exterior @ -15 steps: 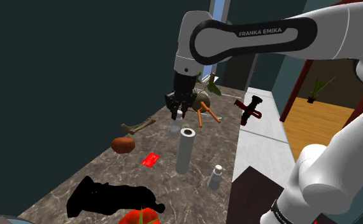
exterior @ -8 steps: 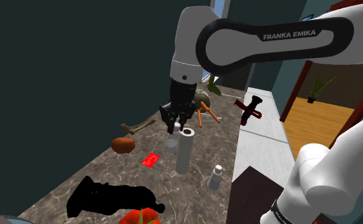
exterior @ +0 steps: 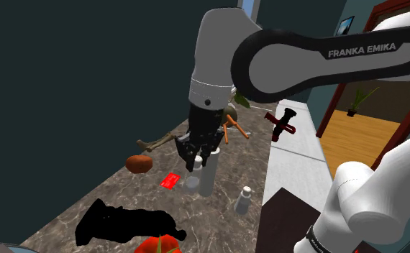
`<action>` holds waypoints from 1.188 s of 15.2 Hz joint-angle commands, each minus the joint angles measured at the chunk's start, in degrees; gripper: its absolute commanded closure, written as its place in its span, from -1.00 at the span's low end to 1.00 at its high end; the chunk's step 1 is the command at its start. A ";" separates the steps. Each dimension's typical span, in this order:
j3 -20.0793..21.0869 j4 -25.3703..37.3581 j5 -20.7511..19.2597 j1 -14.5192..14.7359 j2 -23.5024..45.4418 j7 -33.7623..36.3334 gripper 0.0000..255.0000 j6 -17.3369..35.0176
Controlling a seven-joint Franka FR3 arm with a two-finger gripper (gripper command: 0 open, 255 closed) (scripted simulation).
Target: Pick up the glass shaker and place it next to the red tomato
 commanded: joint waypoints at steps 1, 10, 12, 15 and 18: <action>0.25 -1.37 0.11 0.08 0.16 0.06 1.00 1.56; 1.10 -7.32 0.49 0.30 1.32 -0.21 1.00 8.64; 1.31 -8.52 0.55 0.33 1.74 -0.24 1.00 10.25; 1.64 -10.24 0.61 0.36 2.47 -0.27 1.00 12.69; 1.98 -11.86 0.63 0.38 3.34 -0.27 1.00 15.16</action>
